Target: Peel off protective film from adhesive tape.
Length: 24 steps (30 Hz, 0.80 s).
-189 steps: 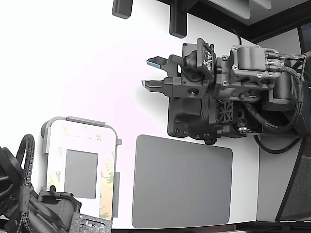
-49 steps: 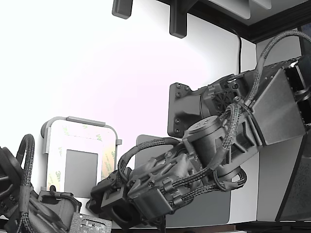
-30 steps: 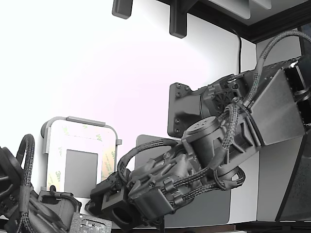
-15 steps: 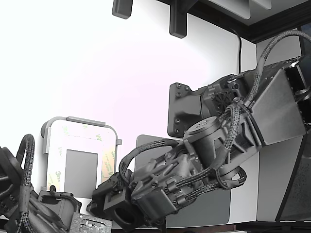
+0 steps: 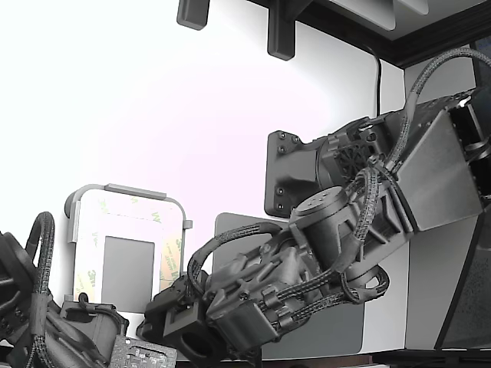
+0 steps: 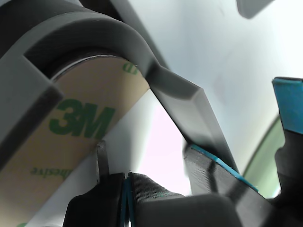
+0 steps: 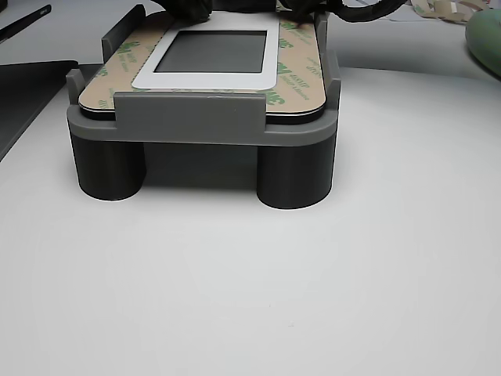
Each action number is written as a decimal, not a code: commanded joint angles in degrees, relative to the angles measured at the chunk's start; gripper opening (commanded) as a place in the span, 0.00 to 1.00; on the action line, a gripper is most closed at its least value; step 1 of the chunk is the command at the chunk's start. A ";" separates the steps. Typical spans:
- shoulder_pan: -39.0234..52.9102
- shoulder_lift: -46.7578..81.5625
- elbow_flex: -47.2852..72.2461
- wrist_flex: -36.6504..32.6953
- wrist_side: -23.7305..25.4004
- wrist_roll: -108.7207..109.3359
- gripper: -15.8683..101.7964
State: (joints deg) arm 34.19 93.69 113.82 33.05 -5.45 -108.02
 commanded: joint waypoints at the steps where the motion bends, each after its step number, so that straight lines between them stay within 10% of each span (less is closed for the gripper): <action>1: -0.79 0.88 -1.67 -0.18 -0.18 -0.18 0.04; 24: -1.05 1.41 -0.88 0.26 -0.97 1.93 0.04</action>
State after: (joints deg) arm 33.84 93.69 114.26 33.13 -6.15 -106.17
